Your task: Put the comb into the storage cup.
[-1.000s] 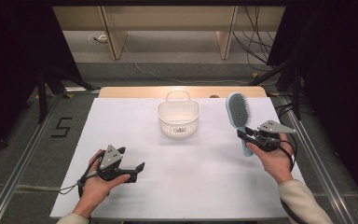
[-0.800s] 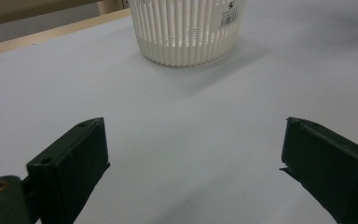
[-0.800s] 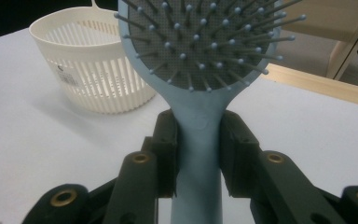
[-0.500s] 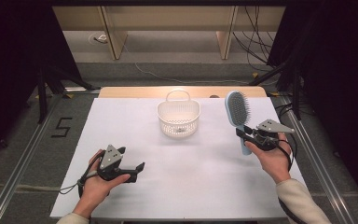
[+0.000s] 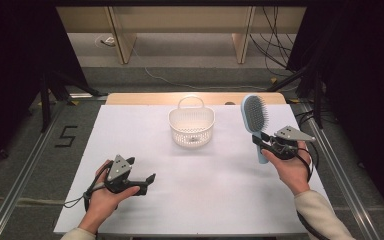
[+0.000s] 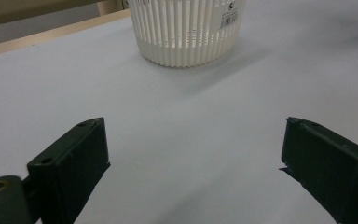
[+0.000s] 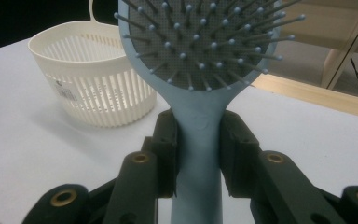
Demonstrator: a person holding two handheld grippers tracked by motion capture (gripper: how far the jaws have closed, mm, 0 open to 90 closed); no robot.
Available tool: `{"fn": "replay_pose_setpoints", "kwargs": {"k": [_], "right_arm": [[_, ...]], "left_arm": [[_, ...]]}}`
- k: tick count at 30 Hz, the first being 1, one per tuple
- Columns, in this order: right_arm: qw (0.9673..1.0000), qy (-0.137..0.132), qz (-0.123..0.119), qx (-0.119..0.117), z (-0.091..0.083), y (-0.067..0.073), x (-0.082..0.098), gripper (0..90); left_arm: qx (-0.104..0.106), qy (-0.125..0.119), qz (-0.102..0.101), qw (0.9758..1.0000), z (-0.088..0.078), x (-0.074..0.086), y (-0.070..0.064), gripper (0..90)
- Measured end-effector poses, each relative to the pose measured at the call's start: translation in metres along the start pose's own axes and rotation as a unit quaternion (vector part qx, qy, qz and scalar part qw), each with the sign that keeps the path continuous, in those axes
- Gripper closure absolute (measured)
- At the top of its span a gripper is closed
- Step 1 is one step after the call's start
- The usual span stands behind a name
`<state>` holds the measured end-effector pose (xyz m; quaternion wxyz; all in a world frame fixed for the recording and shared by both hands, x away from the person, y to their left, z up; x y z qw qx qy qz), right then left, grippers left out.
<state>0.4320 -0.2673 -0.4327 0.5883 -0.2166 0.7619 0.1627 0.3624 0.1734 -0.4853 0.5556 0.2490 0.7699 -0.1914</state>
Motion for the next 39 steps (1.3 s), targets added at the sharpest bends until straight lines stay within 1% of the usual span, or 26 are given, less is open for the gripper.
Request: {"fn": "replay_pose_setpoints", "kwargs": {"k": [21,39], "right_arm": [[1.0,-0.009,0.0,0.0,0.006,0.005,-0.005,70.4],[0.9997,-0.023,0.007,0.001,0.01,0.007,-0.012,70.3]], "left_arm": [[0.001,-0.001,0.0,1.0,0.001,0.0,0.0,6.9],[0.001,-0.001,0.001,1.0,0.001,0.0,0.0,7.0]]}}
Point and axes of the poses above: each handheld gripper's, and its own axes: z roughly forward along the jaws, x roughly out of its underside, y roughly to its left, the point moved 3 cm from there along z, roughly forward along the jaws, and after that the axes turned 9 degrees about -y, right-handed, at the moved point
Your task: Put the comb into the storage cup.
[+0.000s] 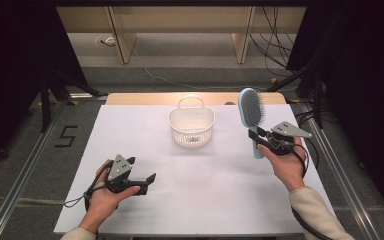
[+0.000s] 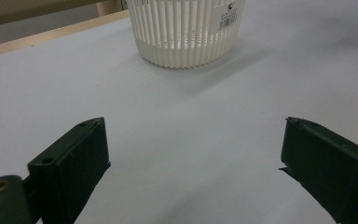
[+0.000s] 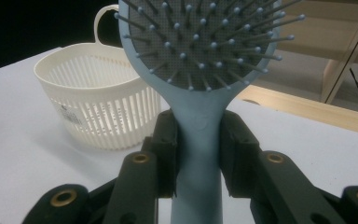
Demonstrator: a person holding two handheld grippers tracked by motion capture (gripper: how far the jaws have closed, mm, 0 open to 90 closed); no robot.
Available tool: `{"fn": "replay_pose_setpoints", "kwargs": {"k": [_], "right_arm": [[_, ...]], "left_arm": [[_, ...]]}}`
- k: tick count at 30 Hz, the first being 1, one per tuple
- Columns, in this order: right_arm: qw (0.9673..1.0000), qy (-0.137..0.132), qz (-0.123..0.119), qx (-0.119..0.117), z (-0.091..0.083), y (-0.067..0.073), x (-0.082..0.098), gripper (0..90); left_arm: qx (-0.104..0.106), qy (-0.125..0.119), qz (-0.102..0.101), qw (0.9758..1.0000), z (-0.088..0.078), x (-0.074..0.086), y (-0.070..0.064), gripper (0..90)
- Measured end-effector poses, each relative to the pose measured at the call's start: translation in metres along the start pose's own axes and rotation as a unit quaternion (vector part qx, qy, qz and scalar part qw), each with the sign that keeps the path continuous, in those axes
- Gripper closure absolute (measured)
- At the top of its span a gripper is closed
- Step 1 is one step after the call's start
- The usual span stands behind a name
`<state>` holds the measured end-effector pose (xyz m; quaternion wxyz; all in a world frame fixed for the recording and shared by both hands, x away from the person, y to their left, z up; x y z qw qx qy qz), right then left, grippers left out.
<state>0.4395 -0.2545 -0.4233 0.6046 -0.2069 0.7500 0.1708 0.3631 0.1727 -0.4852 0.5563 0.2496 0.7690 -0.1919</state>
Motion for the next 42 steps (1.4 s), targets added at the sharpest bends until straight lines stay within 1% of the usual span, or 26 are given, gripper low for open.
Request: {"fn": "replay_pose_setpoints", "kwargs": {"k": [14,42], "right_arm": [[1.0,-0.009,0.003,0.001,0.005,0.003,-0.004,70.3],[0.9998,-0.018,0.006,-0.002,0.013,0.009,-0.01,70.3]], "left_arm": [[0.0,-0.001,-0.001,1.0,0.0,0.0,0.0,7.0],[0.0,-0.002,0.0,1.0,0.0,0.0,0.0,7.2]]}}
Point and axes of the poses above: each handheld gripper's, and its own axes: z roughly forward along the jaws, x roughly out of its underside, y roughly to its left, the point moved 3 cm from there along z, roughly forward along the jaws, and after that the axes turned 9 degrees about -y, right-handed, at the moved point
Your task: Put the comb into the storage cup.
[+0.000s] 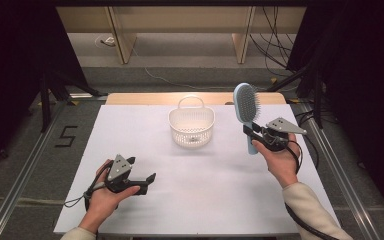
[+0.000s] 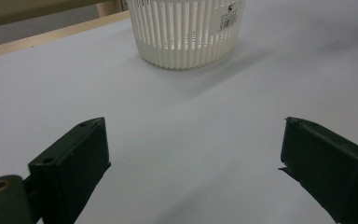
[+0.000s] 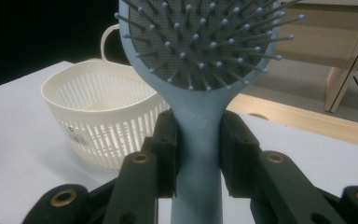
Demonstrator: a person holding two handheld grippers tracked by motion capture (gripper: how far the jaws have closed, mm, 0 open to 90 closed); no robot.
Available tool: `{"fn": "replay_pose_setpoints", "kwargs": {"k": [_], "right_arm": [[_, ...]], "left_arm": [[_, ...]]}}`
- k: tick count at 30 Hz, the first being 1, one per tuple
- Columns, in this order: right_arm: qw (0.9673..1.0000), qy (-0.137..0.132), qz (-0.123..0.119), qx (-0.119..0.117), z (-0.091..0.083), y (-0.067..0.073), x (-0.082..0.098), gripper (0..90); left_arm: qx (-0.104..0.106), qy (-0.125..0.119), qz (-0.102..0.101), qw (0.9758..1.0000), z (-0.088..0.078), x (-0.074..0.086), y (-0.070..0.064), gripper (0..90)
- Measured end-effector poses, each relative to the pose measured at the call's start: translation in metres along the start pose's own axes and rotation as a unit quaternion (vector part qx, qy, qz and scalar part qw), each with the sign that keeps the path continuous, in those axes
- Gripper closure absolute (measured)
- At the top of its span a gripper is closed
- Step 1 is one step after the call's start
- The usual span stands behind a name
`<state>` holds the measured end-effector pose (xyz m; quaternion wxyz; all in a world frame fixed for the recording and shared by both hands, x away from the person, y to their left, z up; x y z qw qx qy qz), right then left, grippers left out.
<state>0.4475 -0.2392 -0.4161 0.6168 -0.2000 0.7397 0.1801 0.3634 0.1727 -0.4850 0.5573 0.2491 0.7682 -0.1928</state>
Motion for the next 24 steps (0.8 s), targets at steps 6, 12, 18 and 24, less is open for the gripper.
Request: {"fn": "replay_pose_setpoints", "kwargs": {"k": [6,12,18,24], "right_arm": [[1.0,-0.002,-0.001,0.0,0.0012,0.0007,-0.0019,70.3],[1.0,-0.004,-0.001,-0.001,0.0018,0.0008,-0.0032,70.4],[1.0,-0.007,0.0,0.0,0.0035,0.0009,-0.0051,70.3],[1.0,-0.009,-0.001,-0.002,0.0061,0.0024,-0.0068,70.3]], "left_arm": [[0.0,0.0,0.0,1.0,0.0001,0.0,0.0001,7.2],[0.0,-0.001,0.0,1.0,0.0002,-0.0001,0.0,7.2],[0.0,0.0,-0.001,1.0,0.0003,0.0,0.0,7.3],[0.0,-0.001,-0.001,1.0,0.0004,0.0,0.0001,7.3]]}}
Point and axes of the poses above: each handheld gripper's, and its own axes: z roughly forward along the jaws, x roughly out of its underside, y roughly to its left, the point moved 3 cm from there along z, roughly forward along the jaws, and after that the axes turned 9 degrees about -y, right-handed, at the moved point
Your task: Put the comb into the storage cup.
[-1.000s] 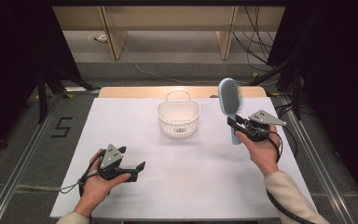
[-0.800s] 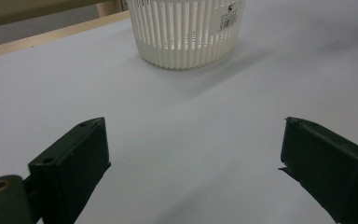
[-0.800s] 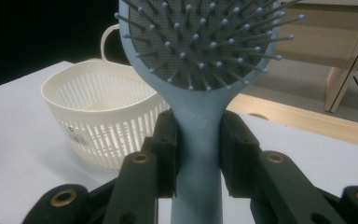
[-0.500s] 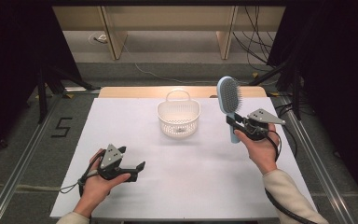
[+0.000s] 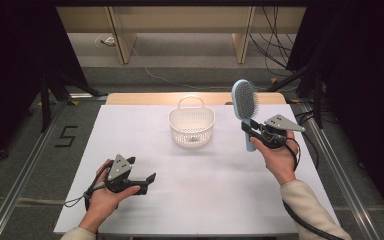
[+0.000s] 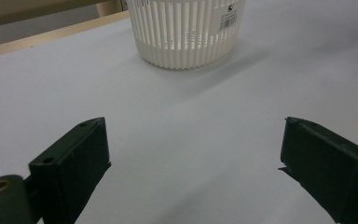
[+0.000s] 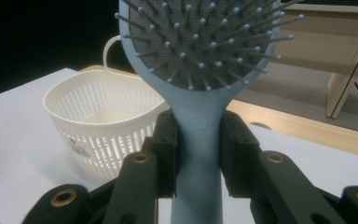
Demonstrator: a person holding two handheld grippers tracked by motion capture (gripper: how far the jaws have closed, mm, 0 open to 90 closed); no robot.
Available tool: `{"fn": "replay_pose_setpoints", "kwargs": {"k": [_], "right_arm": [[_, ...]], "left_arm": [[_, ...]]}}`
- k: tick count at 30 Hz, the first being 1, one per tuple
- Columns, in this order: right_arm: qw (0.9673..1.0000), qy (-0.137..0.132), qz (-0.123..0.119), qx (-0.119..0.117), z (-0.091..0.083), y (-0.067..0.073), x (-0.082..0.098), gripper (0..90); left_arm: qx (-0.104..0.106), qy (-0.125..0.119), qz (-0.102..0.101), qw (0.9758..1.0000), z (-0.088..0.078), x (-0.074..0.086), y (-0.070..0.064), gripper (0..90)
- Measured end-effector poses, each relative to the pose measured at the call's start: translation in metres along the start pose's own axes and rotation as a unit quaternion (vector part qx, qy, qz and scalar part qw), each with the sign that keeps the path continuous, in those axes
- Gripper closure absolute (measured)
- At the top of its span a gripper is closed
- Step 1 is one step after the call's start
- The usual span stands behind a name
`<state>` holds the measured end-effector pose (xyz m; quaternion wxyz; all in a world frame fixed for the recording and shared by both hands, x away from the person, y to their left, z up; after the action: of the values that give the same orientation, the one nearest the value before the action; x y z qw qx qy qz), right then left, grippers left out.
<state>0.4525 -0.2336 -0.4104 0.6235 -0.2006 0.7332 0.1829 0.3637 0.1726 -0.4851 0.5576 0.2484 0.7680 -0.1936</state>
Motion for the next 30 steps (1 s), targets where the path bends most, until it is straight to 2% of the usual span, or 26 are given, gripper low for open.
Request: {"fn": "replay_pose_setpoints", "kwargs": {"k": [30], "right_arm": [[0.9999,-0.01,0.001,-0.007,0.011,0.007,-0.007,70.4]], "left_arm": [[0.001,0.0,0.0,1.0,0.0,0.0,0.0,7.5]]}}
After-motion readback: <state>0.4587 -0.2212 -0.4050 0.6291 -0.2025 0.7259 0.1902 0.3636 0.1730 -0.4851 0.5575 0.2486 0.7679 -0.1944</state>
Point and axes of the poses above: each handheld gripper's, and its own axes: z roughly forward along the jaws, x roughly out of its underside, y roughly to its left, the point moved 3 cm from there along z, roughly forward along the jaws, and after that the axes turned 9 degrees about -y, right-handed, at the moved point
